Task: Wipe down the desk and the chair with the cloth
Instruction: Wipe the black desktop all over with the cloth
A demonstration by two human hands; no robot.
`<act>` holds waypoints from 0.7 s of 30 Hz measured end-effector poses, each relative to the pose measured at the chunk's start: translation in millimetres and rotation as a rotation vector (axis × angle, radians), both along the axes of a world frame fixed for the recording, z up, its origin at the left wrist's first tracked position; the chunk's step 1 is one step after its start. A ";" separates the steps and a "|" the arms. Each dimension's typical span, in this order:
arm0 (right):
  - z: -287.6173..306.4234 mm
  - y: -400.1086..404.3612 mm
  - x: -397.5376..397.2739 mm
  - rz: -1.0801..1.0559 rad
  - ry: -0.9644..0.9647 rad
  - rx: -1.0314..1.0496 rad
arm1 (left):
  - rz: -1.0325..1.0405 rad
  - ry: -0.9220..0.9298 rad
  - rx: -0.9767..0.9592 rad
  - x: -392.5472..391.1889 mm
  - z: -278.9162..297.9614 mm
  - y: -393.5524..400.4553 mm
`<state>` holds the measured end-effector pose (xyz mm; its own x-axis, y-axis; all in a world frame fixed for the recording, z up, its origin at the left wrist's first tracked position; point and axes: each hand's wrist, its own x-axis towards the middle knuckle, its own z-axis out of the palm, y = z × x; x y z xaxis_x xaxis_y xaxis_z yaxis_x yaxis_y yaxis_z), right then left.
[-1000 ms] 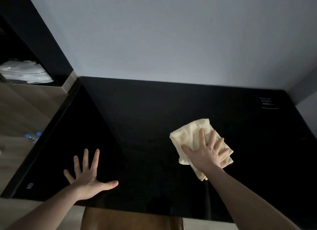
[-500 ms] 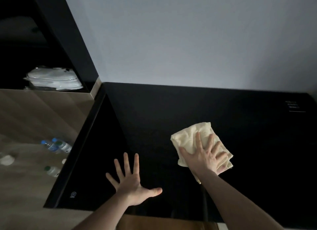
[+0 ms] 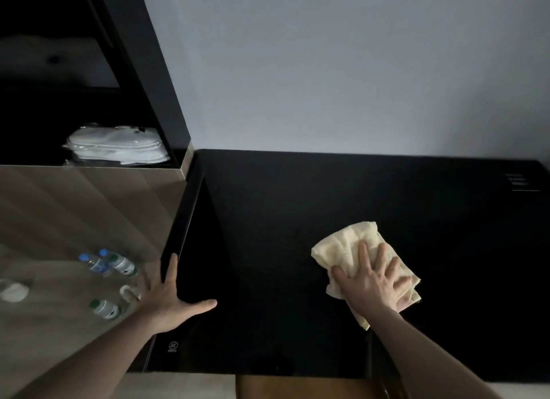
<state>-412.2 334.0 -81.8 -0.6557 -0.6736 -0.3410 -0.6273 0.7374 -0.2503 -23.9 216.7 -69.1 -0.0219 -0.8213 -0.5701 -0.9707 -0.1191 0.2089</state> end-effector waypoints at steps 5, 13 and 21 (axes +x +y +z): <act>-8.3 -19.2 1.1 -0.081 0.033 -0.016 | 0.042 0.108 0.066 2.5 -10.0 1.5; -8.0 -55.7 32.5 -0.141 0.019 0.003 | 0.016 0.145 0.209 6.8 -8.5 -30.6; -17.5 -113.8 137.1 -0.113 -0.035 -0.023 | -0.117 0.131 0.279 14.4 -9.4 -45.1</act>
